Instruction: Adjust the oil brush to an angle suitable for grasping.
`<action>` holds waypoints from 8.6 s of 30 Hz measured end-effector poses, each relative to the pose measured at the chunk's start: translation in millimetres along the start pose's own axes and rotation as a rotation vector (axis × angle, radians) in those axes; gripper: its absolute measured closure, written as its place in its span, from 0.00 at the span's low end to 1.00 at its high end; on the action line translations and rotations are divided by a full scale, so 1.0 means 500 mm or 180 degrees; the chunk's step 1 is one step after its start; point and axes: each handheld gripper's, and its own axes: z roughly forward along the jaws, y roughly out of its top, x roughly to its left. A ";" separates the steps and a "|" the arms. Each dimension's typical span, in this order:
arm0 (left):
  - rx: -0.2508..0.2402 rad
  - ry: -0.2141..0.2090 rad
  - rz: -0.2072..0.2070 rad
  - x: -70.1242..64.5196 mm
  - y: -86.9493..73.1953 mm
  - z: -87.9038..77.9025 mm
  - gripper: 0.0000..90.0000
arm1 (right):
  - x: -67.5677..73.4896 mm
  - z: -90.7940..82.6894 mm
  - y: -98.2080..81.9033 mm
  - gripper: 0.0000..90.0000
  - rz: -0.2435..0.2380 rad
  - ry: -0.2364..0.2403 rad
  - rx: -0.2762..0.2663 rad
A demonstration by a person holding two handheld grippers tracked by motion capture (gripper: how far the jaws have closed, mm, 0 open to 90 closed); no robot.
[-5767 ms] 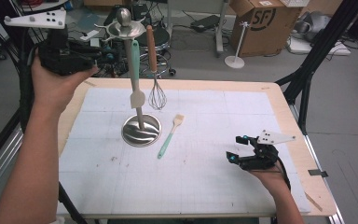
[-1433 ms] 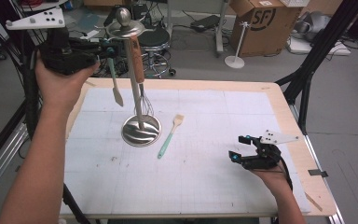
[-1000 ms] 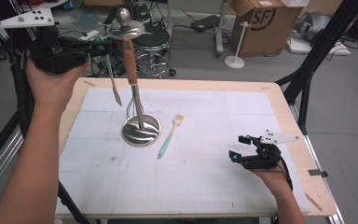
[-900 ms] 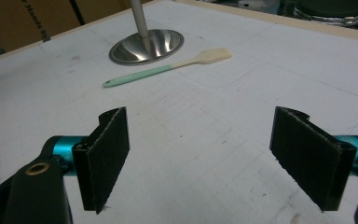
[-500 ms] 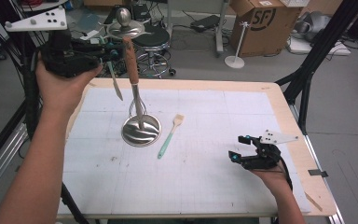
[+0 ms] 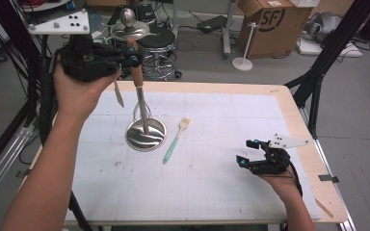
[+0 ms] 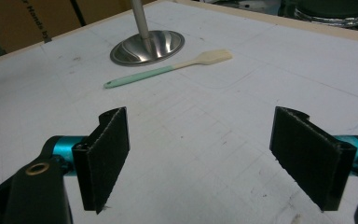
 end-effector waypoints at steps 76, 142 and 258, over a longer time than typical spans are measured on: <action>0.0016 0.0062 -0.0129 -0.017 -0.084 0.016 0.89 | 0.000 -0.003 -0.001 0.22 0.0006 0.0004 0.0011; 0.0454 -0.0738 -0.0632 -0.075 -0.435 0.103 0.34 | 0.007 0.011 -0.007 0.22 -0.0038 0.0040 0.0124; 0.1881 -0.0027 -0.0485 -0.092 -0.573 0.243 0.83 | 0.007 0.003 -0.006 0.22 -0.0082 0.0036 0.0108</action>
